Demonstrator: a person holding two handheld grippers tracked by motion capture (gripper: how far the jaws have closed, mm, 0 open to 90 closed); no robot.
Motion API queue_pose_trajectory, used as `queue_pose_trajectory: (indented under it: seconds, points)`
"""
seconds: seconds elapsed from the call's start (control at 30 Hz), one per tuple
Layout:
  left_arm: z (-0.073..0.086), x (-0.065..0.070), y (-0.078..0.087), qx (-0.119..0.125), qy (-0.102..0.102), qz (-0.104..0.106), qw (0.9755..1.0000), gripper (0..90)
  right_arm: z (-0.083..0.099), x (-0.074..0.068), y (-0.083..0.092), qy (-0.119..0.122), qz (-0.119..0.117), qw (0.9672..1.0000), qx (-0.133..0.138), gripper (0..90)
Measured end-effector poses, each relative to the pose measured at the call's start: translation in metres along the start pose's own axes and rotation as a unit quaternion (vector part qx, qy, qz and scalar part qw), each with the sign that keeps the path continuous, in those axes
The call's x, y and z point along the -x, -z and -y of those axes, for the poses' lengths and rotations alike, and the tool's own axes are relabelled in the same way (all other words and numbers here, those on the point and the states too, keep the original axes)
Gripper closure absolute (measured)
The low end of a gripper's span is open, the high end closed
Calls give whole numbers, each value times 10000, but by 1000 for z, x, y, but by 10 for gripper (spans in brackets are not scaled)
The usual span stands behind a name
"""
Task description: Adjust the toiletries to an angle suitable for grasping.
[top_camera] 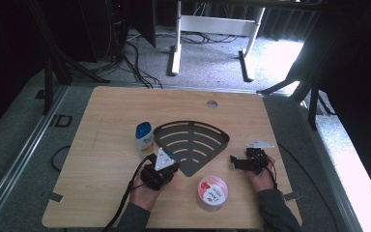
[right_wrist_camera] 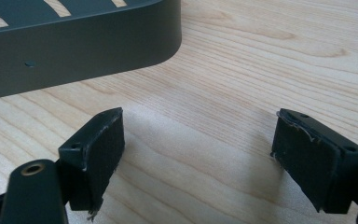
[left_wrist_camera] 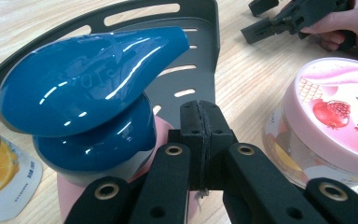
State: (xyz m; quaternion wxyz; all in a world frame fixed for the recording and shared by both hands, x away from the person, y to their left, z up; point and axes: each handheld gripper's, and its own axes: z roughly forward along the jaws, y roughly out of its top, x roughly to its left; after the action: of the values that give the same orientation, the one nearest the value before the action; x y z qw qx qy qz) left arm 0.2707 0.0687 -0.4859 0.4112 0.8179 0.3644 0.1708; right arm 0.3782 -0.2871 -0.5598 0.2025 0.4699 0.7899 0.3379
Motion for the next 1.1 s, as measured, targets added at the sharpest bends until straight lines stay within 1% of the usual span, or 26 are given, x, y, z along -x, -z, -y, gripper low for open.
queue_pose_trajectory:
  seconds: [0.07,0.1,0.2,0.23,0.37,0.5,0.7,0.8,0.83,0.87,0.93,1.1]
  points:
    - [1,-5,1,30,-6,68,10000,895,0,0,0,-1,-1,10000,-1,166]
    - [2,-6,1,29,-58,99,9999,895,0,0,0,2,-1,10000,-1,166]
    - [2,-7,2,22,-83,97,9999,895,0,0,0,3,0,10000,-1,166]
    - [2,-9,3,-32,-216,66,9997,895,0,0,0,3,-1,10000,-1,166]
    - [4,-16,5,-23,-219,116,9997,894,0,0,0,4,-2,10000,-2,166]
    - [5,-25,7,-31,-239,97,9997,893,0,0,0,-1,-2,10000,2,166]
    - [3,-36,6,-81,-362,51,9993,892,0,0,0,3,-1,10000,0,165]
    - [3,-43,6,-80,-405,86,9991,892,0,0,0,1,-2,10000,0,165]
    - [3,-43,6,-80,-405,86,9991,892,0,0,0,1,-2,10000,0,165]
    - [3,-48,5,-91,-400,114,9991,892,0,0,0,-2,-1,10000,0,166]
    - [4,-52,3,-117,-440,118,9989,891,0,0,0,10,-3,10000,1,165]
    - [5,-58,3,-132,-518,161,9984,892,0,0,0,19,-5,10000,0,165]
